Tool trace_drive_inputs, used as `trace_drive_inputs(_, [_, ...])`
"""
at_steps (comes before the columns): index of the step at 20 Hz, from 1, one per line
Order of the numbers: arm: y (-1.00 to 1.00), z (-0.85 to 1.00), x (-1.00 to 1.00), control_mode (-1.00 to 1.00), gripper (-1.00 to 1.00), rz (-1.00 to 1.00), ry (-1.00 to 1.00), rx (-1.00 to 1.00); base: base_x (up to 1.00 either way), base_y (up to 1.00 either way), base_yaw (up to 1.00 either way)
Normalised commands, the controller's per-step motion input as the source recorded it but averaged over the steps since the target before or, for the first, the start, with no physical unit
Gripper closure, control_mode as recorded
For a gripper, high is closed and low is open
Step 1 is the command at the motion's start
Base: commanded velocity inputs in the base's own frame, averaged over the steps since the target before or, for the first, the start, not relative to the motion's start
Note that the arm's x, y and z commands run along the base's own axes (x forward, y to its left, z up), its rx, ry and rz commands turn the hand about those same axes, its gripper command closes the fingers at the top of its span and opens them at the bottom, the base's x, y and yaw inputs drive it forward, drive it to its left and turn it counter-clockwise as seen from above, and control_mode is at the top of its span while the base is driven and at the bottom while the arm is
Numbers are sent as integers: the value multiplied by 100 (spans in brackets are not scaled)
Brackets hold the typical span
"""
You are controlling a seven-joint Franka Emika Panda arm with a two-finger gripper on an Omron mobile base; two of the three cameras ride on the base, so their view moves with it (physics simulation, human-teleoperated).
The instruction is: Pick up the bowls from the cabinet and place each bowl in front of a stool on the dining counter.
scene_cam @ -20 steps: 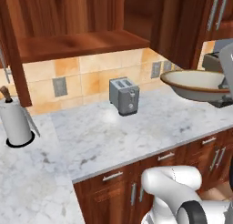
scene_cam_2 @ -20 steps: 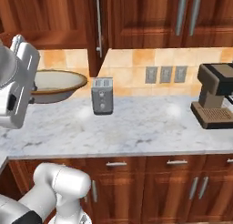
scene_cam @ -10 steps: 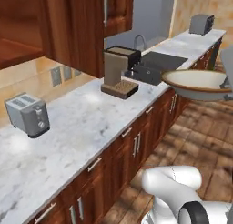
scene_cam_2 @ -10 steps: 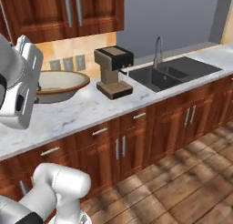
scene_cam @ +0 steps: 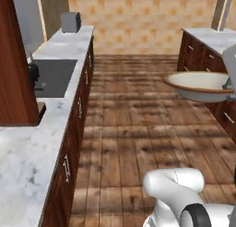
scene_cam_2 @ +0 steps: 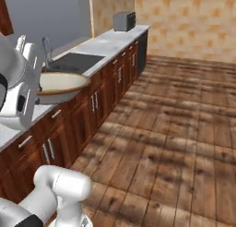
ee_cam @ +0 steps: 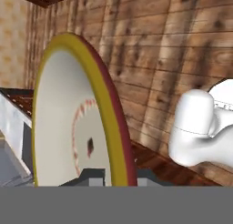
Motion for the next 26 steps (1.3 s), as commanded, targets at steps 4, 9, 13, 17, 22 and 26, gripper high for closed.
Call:
trace_drive_inputs(4, [0, 0, 0, 100, 100, 0, 0, 0, 4, 0, -90])
trace_drive_inputs(9, [0, 0, 0, 100, 100, 0, 0, 0, 9, 0, -86])
trace_drive_inputs(13, [0, 0, 0, 100, 100, 0, 0, 0, 11, 0, -86])
trace_drive_inputs(17, [0, 0, 0, 100, 100, 0, 0, 0, 61, 16, -69])
trace_drive_inputs(22, [0, 0, 0, 100, 100, 0, 0, 0, 71, 33, -67])
trace_drive_inputs(26, [0, 0, 0, 100, 100, 0, 0, 0, 69, 39, -69])
